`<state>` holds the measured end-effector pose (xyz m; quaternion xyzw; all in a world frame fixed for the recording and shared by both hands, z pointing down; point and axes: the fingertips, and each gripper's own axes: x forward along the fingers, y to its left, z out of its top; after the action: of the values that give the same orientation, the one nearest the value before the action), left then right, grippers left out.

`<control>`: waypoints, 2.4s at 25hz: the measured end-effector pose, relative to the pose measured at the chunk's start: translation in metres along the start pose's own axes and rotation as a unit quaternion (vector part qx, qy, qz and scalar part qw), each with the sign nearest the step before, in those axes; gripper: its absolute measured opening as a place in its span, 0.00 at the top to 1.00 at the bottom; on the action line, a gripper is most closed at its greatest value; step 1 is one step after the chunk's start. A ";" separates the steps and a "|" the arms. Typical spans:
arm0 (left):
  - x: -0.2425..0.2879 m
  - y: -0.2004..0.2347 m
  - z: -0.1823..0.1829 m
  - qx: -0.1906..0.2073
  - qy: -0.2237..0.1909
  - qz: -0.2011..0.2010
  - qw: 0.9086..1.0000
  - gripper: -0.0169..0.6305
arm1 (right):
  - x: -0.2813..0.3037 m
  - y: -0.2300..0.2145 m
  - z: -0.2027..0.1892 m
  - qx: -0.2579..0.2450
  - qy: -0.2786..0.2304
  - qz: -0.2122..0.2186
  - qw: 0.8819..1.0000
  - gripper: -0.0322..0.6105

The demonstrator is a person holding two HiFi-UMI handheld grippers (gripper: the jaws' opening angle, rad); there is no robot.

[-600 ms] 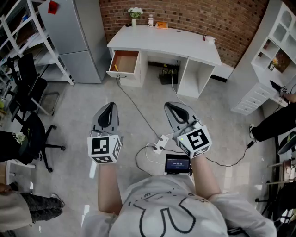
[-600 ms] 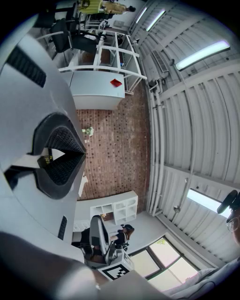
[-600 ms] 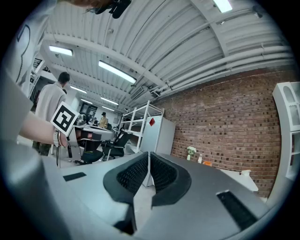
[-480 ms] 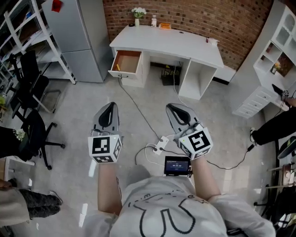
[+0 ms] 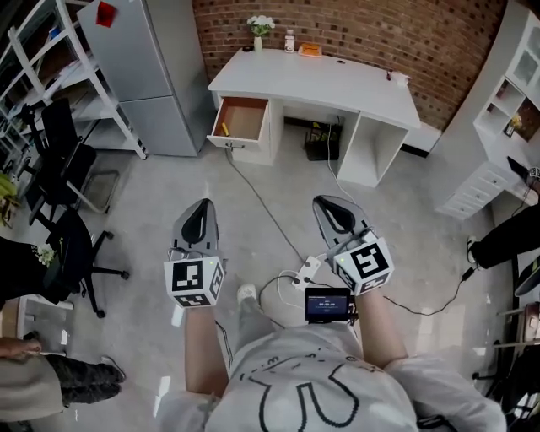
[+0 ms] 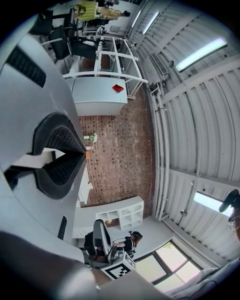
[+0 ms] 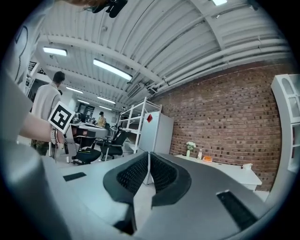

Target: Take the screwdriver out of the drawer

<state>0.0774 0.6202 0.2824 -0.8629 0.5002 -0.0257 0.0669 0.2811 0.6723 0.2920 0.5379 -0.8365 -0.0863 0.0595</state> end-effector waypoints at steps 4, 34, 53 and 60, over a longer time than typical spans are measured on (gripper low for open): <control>0.020 0.034 -0.009 0.008 0.009 -0.004 1.000 0.96 | 0.041 -0.002 -0.002 0.007 0.004 -0.009 1.000 0.91; 0.163 0.267 -0.066 -0.035 0.028 -0.019 0.999 0.96 | 0.296 0.011 -0.009 -0.006 0.055 -0.032 0.998 0.91; 0.266 0.325 -0.086 -0.045 0.037 0.023 0.998 0.96 | 0.418 -0.054 -0.030 -0.006 0.050 0.001 0.999 0.91; 0.331 0.341 -0.093 -0.046 0.049 0.036 0.997 0.96 | 0.480 -0.098 -0.046 -0.001 0.057 0.024 0.998 0.91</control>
<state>-0.0612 0.1572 0.3193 -0.8445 0.5339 -0.0425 0.0035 0.1782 0.1922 0.3200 0.5219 -0.8442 -0.0547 0.1093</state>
